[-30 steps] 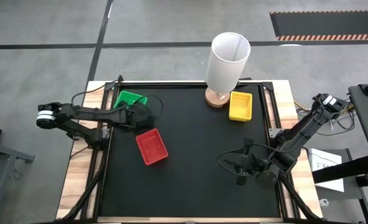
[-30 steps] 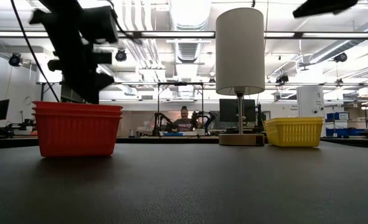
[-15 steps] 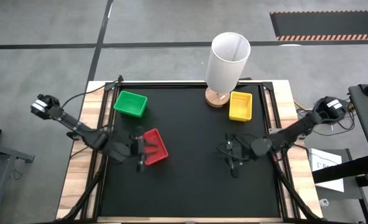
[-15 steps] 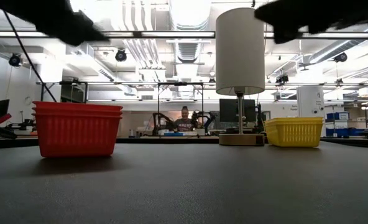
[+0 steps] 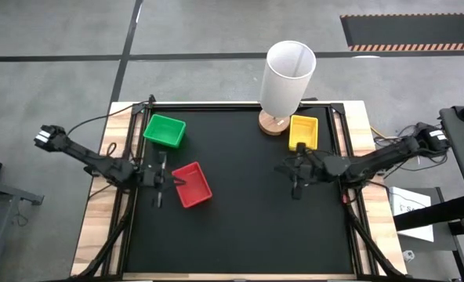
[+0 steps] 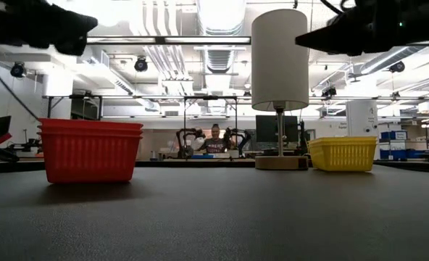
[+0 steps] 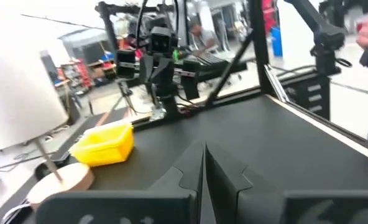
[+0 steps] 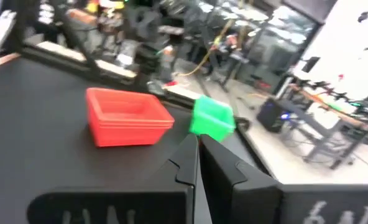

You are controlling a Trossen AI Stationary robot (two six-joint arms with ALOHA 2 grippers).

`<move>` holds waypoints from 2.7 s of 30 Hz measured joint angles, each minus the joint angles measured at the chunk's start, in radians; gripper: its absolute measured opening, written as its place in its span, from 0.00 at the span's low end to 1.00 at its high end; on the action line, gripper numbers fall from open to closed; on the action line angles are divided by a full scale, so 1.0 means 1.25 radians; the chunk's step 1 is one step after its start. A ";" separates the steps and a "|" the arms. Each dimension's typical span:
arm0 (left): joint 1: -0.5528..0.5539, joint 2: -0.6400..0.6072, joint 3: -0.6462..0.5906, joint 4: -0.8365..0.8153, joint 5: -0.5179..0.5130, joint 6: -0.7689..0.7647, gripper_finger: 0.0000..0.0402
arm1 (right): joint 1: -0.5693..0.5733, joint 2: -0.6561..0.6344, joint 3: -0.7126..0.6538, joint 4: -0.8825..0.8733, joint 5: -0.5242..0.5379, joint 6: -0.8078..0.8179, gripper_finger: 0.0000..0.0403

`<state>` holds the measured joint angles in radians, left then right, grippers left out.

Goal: Stack baskets by color
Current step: Return to Home Position

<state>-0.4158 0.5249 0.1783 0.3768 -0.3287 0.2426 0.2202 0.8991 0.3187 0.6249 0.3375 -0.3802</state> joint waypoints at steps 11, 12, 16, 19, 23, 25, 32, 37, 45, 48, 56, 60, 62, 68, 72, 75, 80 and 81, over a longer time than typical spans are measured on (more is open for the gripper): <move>0.002 -0.261 -0.135 -0.072 -0.117 -0.009 0.00 | -0.109 -0.309 -0.183 -0.013 -0.057 -0.033 0.02; 0.002 -0.273 -0.135 -0.056 -0.120 -0.014 0.00 | -0.130 -0.324 -0.190 -0.021 -0.080 -0.033 0.02; 0.002 -0.312 -0.135 -0.058 -0.120 -0.014 0.00 | -0.186 -0.393 -0.228 -0.030 -0.101 -0.090 0.02; 0.002 -0.336 -0.134 -0.054 -0.120 -0.015 0.00 | -0.206 -0.451 -0.245 -0.023 -0.099 -0.124 0.02; 0.002 -0.348 -0.135 -0.059 -0.122 0.001 0.00 | -0.198 -0.512 -0.245 -0.047 -0.145 -0.109 0.02; 0.002 -0.346 -0.135 -0.059 -0.122 0.001 0.00 | -0.198 -0.536 -0.245 -0.061 -0.134 -0.110 0.02; 0.002 -0.342 -0.136 -0.058 -0.123 0.001 0.00 | -0.198 -0.555 -0.245 -0.064 -0.012 -0.001 0.02; 0.002 -0.343 -0.136 -0.058 -0.123 0.001 0.00 | -0.198 -0.555 -0.246 -0.062 -0.012 0.076 0.02; 0.002 -0.338 -0.136 -0.058 -0.125 0.001 0.00 | -0.204 -0.627 -0.246 -0.210 -0.027 0.069 0.02; 0.002 -0.332 -0.136 -0.058 -0.125 0.000 0.00 | -0.207 -0.713 -0.246 -0.366 -0.023 0.075 0.02; 0.002 -0.313 -0.137 -0.058 -0.125 0.000 0.00 | -0.213 -0.719 -0.246 -0.476 -0.189 -0.007 0.02; 0.002 -0.301 -0.137 -0.058 -0.125 0.000 0.00 | -0.217 -0.719 -0.246 -0.488 -0.289 -0.039 0.02; 0.002 -0.294 -0.137 -0.057 -0.125 0.000 0.00 | -0.217 -0.719 -0.247 -0.488 -0.292 -0.048 0.02; 0.002 -0.277 -0.137 -0.058 -0.125 0.000 0.00 | -0.224 -0.716 -0.247 -0.488 -0.289 -0.046 0.02; 0.002 -0.267 -0.137 -0.058 -0.125 0.000 0.00 | -0.224 -0.701 -0.247 -0.488 -0.289 -0.051 0.02; 0.002 -0.258 -0.138 -0.058 -0.124 0.001 0.00 | -0.224 -0.694 -0.247 -0.488 -0.289 -0.052 0.02; 0.002 -0.245 -0.138 -0.058 -0.124 0.000 0.00 | -0.224 -0.691 -0.247 -0.488 -0.290 -0.052 0.02; 0.002 -0.243 -0.138 -0.058 -0.124 0.000 0.00 | -0.224 -0.691 -0.247 -0.488 -0.290 -0.052 0.02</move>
<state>-0.4137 0.2207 0.0063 0.3045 -0.4841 0.2428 -0.0597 0.0357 0.0105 0.0144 -0.0246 -0.4446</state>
